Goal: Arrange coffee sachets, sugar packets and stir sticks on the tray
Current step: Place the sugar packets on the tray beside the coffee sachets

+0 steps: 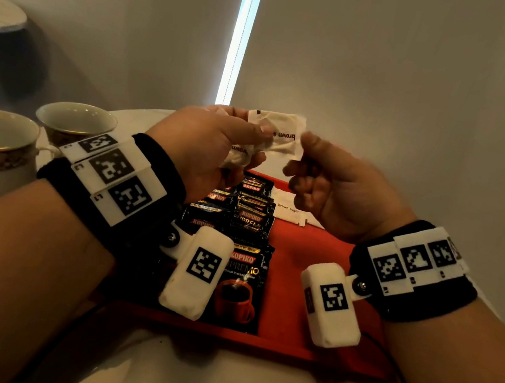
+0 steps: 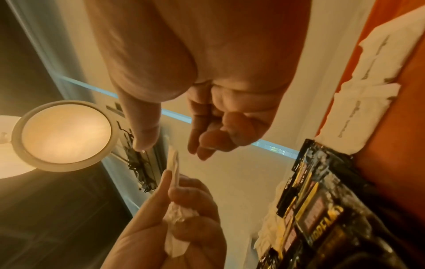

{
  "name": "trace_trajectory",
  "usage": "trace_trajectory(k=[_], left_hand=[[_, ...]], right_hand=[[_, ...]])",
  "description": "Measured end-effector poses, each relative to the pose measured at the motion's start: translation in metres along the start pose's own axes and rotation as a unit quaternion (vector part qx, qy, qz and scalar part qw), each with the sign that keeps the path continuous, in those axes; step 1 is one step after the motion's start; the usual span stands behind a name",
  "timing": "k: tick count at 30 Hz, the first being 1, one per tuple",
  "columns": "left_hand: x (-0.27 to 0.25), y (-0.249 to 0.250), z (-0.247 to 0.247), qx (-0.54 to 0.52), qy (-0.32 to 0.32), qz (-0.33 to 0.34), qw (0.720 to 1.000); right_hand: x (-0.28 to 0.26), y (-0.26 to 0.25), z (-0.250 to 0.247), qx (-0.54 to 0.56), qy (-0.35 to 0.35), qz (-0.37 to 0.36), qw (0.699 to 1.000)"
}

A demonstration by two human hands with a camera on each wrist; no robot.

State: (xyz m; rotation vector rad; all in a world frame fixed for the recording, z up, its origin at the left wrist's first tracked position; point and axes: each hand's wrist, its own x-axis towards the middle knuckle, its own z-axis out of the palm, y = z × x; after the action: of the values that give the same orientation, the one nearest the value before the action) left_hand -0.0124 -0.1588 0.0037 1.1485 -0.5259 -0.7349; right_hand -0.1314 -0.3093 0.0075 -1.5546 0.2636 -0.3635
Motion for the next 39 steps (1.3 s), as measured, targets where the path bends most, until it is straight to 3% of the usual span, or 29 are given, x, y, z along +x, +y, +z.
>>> trace_trajectory(k=[20, 27, 39], left_hand=[[0.0, 0.001, -0.002, 0.011, 0.003, -0.031, 0.999], [-0.005, -0.001, -0.001, 0.069, -0.061, -0.018, 0.996], [0.0, -0.002, -0.003, 0.067, -0.026, -0.005, 0.997]], right_hand=[[-0.006, -0.007, 0.009, 0.027, 0.095, -0.049, 0.994], [-0.013, -0.011, 0.019, 0.005, 0.067, -0.049, 0.997], [-0.01, -0.009, 0.017, 0.007, 0.075, -0.061, 0.995]])
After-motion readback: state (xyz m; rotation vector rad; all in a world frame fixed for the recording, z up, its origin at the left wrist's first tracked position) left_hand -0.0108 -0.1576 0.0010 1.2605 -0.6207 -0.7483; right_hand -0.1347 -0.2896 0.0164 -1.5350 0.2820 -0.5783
